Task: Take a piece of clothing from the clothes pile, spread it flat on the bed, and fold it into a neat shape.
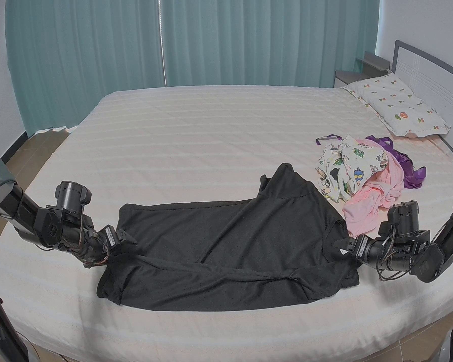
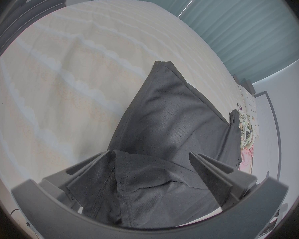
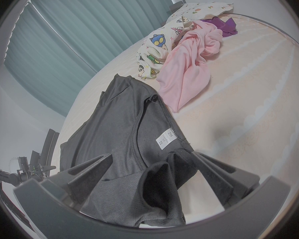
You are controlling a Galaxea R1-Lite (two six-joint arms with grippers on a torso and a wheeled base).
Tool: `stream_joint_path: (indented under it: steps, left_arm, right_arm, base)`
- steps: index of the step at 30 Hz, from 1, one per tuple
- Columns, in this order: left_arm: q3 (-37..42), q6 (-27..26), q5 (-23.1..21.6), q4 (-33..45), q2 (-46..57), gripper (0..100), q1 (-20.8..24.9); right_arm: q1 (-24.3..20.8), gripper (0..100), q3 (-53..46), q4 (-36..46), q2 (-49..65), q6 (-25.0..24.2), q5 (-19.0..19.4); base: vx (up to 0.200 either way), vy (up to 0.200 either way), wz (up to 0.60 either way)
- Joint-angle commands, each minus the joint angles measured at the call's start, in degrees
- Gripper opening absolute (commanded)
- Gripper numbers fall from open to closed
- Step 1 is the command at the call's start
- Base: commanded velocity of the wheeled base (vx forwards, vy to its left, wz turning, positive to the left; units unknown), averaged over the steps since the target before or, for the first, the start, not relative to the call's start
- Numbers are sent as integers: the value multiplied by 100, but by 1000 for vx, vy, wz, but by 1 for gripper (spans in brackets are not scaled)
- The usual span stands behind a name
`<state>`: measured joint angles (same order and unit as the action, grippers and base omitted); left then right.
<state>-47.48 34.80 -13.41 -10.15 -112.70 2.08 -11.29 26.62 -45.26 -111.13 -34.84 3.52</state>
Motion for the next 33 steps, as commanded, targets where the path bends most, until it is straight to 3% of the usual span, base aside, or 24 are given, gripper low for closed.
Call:
stream_joint_path:
  steps: [1, 2, 20, 26, 29, 33]
  left_arm:
    - [-51, 0, 5, -13, -226, 100, 55]
    - [-42, -9, 5, -13, -226, 0, 55]
    - [29, 44, 374, -13, 117, 0, -24]
    - [204, 62, 313, 5, 539, 0, 82]
    - [222, 70, 313, 31, 688, 0, 108]
    - [266, 70, 313, 31, 732, 0, 108]
  right_arm:
    - [4, 100, 1, -26, -32, -5, 8]
    - [4, 100, -8, -53, -40, -5, 8]
    - [4, 100, -34, -255, -163, -14, -10]
    - [4, 100, -34, -817, -339, -32, 78]
    - [83, 100, 45, -1116, -506, 127, 254]
    - [206, 100, 256, -1195, -761, 777, 711]
  base:
    - [0, 0, 0]
    - [0, 0, 0]
    - [0, 0, 0]
    - [0, 0, 0]
    - [0, 0, 0]
    - [0, 0, 0]
